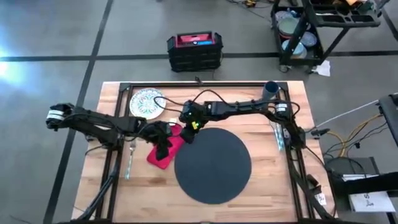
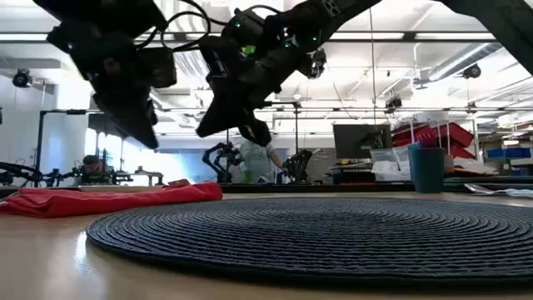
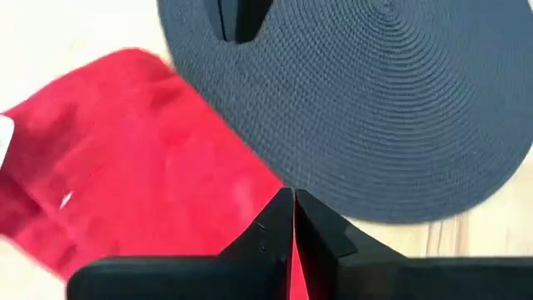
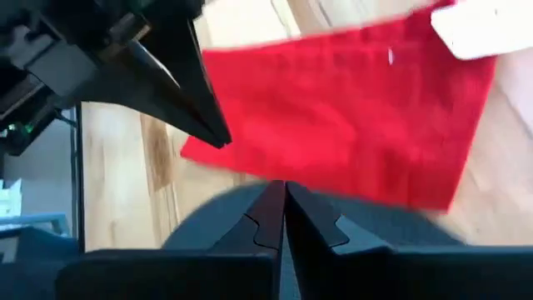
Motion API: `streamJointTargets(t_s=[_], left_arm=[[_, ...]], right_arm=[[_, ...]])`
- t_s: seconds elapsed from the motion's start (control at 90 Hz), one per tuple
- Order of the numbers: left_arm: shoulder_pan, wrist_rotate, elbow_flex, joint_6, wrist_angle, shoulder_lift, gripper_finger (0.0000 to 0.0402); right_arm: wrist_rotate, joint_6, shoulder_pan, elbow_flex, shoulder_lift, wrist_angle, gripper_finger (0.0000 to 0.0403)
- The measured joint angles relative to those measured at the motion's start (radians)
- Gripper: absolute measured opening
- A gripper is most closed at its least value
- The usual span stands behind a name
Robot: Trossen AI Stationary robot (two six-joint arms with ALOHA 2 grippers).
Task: Set table place
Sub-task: Move the red napkin to the left of the black placemat
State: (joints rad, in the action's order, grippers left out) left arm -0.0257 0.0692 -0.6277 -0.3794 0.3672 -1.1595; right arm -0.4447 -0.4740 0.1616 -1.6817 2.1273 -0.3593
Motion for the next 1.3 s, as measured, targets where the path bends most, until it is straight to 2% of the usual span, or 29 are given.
streamJointTargets(t_s=[0.467,0.8,0.956,1.178,1.3], left_arm=[[0.000,0.000,0.002,-0.006,-0.009,-0.001,0.0000],[0.009,-0.018,0.002,0.023,0.056,0.007,0.0000],[0.033,-0.056,0.002,0.011,0.123,0.009,0.0000],[0.082,-0.057,0.002,-0.077,0.123,0.015,0.0000],[0.086,-0.058,0.002,-0.120,0.149,0.026,0.0000]], right_arm=[[0.000,0.004,0.000,0.000,-0.005,0.010,0.0000],[-0.003,0.044,0.016,0.000,-0.005,0.012,0.0000],[-0.065,0.079,0.044,0.000,-0.004,0.021,0.0000],[-0.187,0.120,0.087,0.001,0.016,0.048,0.0000],[-0.211,0.127,0.090,0.001,0.029,0.051,0.0000]])
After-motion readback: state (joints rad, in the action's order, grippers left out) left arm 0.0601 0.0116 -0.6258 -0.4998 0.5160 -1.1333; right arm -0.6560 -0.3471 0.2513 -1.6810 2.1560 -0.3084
